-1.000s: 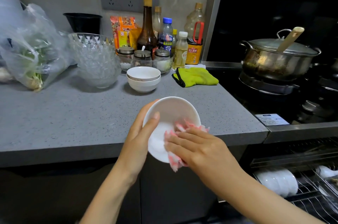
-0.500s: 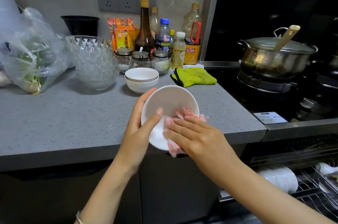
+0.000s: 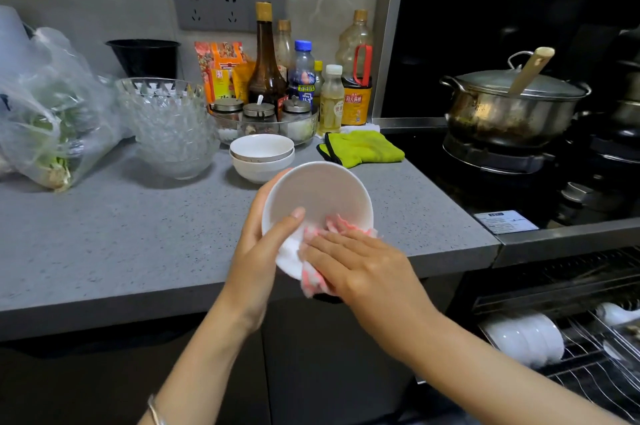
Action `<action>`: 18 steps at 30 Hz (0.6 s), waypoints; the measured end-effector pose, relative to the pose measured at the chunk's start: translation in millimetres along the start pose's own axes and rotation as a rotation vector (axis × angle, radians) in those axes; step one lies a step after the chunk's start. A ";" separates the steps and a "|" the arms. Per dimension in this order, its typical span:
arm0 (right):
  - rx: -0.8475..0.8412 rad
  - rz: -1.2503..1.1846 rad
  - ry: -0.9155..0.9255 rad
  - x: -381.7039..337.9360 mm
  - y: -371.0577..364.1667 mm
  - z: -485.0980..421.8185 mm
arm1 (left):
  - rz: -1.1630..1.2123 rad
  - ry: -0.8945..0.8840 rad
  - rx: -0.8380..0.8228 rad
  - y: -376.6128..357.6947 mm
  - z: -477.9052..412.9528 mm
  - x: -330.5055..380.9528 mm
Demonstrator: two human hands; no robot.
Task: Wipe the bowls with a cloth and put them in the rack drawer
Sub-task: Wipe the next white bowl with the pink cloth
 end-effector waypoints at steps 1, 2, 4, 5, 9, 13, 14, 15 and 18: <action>0.000 -0.053 -0.052 -5.0 -0.8 -1.5 | 0.045 0.007 0.039 -5.7 1.3 -4.8; -0.025 -0.099 -0.096 -7.8 -0.8 -3.1 | 0.066 0.009 0.059 -11.0 2.7 -8.4; -0.065 -0.127 -0.078 -6.2 -1.7 0.2 | 0.031 0.017 0.060 -11.2 3.6 -8.4; -0.076 -0.100 -0.014 -2.0 -2.7 4.8 | -0.023 0.028 0.039 -7.3 2.2 -4.6; -0.108 0.064 0.143 18.7 5.2 14.7 | -0.165 0.053 -0.114 5.4 -2.3 8.2; -0.036 0.067 0.080 12.0 9.7 6.5 | 0.000 0.035 0.039 -0.7 -3.9 1.1; -0.024 0.049 0.054 8.0 9.0 4.2 | 0.047 0.027 0.063 -2.3 -3.6 -2.0; -0.014 0.017 0.017 3.4 7.7 3.0 | 0.094 0.035 0.071 -5.3 -2.2 -5.0; -0.008 -0.137 -0.146 -6.0 5.6 0.6 | 0.108 0.044 0.082 -15.5 2.8 -13.2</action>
Point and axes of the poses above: each hand's wrist, its own z-axis away from the middle knuckle, its own y-axis out of the back of the hand, x = y × z, the point moved 1 cm from there along -z, towards the middle knuckle, and after that the axes turned 12 degrees about -x, right-handed, at the moved point
